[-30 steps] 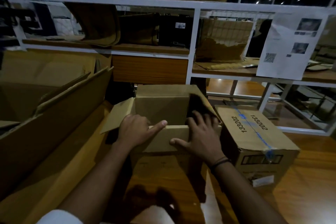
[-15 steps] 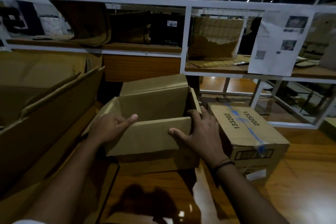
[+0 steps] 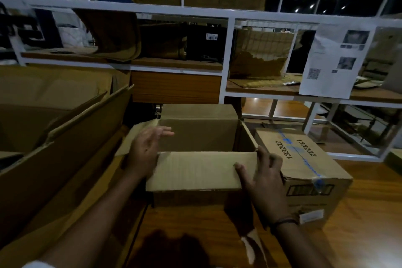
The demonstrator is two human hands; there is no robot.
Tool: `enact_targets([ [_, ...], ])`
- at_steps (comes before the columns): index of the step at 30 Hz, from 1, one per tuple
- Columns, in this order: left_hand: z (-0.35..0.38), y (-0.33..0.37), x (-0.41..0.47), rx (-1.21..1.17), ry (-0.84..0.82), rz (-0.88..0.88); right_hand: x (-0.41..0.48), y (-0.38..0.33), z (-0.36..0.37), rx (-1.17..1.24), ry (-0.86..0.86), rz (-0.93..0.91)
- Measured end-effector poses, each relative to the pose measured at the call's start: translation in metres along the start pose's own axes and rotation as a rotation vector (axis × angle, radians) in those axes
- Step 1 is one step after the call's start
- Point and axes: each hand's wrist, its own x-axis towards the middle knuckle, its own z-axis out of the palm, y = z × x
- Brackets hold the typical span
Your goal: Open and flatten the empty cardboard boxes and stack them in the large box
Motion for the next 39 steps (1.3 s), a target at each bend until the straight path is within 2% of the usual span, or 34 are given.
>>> enact_targets([
  [2,-0.008,-0.002,-0.019,0.026,0.216,0.042,-0.008,-0.006,-0.003,0.284,0.023,0.066],
  [4,-0.012,-0.012,-0.04,0.051,0.313,0.021,-0.011,-0.016,-0.011,0.568,0.055,0.102],
  [7,-0.01,-0.024,-0.068,0.029,0.32,-0.063,-0.002,-0.029,-0.021,0.935,0.12,0.093],
  [9,-0.005,-0.029,-0.08,0.048,0.29,-0.107,0.009,-0.038,-0.025,0.998,0.155,0.058],
  [11,0.002,-0.031,-0.085,0.114,0.256,-0.12,0.02,-0.043,-0.022,0.865,0.163,0.036],
  [14,0.011,-0.03,-0.088,0.154,0.165,-0.109,0.031,-0.035,-0.007,0.544,0.099,-0.016],
  [16,0.013,-0.028,-0.093,0.085,0.073,-0.21,0.028,-0.029,0.005,0.409,0.066,-0.059],
  [18,0.014,-0.027,-0.098,0.038,-0.008,-0.256,0.017,-0.027,0.015,0.253,0.14,-0.152],
  [20,0.014,-0.029,-0.102,0.034,-0.052,-0.223,0.001,-0.024,0.028,0.114,0.27,-0.219],
  [22,0.014,-0.031,-0.105,-0.002,-0.082,-0.207,-0.018,-0.02,0.041,0.154,0.316,-0.131],
  [25,0.014,-0.034,-0.11,-0.027,-0.117,-0.216,-0.038,-0.006,0.062,0.202,0.253,0.023],
  [30,0.015,-0.036,-0.115,0.02,-0.252,-0.249,-0.041,0.015,0.072,0.132,0.09,-0.038],
  [39,0.028,-0.019,-0.106,0.116,-0.214,-0.232,-0.017,0.021,0.057,0.131,-0.01,-0.084],
])
